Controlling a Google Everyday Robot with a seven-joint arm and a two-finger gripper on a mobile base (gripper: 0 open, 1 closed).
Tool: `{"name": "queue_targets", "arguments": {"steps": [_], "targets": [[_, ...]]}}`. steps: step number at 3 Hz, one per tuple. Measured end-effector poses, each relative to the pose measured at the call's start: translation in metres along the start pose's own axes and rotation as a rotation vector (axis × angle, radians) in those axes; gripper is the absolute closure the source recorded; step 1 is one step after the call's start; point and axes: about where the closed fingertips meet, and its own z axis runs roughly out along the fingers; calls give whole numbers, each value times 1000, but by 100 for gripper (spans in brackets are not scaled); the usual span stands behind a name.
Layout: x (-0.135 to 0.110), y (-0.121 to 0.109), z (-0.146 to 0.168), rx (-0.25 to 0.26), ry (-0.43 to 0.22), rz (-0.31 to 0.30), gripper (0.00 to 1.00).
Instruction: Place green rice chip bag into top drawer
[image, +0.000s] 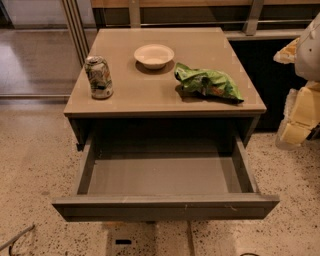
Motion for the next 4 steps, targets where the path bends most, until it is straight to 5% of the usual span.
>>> {"name": "queue_targets", "arguments": {"steps": [1, 2, 4], "targets": [[0, 0, 0, 0, 0, 0, 0], [-9, -11, 2, 75, -24, -28, 0], [-58, -78, 49, 293, -215, -95, 0]]}}
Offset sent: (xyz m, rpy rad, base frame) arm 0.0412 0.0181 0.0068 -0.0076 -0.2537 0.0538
